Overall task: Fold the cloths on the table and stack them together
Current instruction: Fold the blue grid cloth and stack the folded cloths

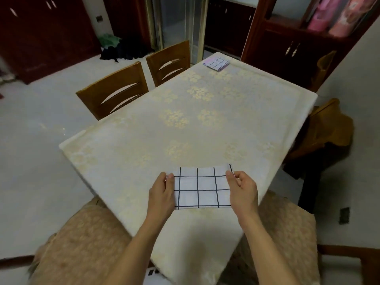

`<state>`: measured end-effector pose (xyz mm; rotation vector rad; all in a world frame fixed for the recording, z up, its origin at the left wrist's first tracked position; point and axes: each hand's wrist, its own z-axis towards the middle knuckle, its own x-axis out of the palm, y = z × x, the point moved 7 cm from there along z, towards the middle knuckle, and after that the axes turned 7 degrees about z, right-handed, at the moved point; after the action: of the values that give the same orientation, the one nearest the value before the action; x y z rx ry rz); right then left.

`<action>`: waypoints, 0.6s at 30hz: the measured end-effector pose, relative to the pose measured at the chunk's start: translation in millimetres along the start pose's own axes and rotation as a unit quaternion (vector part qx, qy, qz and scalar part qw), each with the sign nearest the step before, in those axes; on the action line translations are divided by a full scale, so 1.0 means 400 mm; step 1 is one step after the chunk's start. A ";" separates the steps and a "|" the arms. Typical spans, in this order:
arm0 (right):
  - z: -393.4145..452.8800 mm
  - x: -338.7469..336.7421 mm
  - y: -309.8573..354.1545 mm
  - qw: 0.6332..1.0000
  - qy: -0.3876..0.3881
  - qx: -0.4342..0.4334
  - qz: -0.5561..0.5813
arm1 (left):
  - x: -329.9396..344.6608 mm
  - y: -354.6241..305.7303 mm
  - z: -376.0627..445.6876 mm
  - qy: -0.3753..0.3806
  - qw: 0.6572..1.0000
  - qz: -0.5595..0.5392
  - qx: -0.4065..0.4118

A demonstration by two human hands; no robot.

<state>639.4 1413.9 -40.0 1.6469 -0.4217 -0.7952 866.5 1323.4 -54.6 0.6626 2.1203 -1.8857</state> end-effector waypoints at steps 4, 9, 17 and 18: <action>-0.054 0.023 -0.011 0.999 0.052 0.001 -0.005 | -0.049 0.037 -0.092 -0.058 0.998 0.011 -0.003; -0.146 0.059 -0.032 0.991 0.132 -0.008 -0.018 | -0.111 0.098 -0.230 -0.120 0.992 0.025 -0.030; -0.299 0.172 -0.037 0.965 0.257 -0.040 -0.041 | -0.224 0.232 -0.444 -0.220 0.969 -0.030 -0.113; -0.317 0.190 -0.031 0.960 0.271 -0.050 -0.045 | -0.240 0.243 -0.465 -0.231 0.965 -0.032 -0.122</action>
<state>779.3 1457.1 -63.6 1.7153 0.0798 -0.3939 1019.5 1495.5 -68.8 0.0866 2.0243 -1.5742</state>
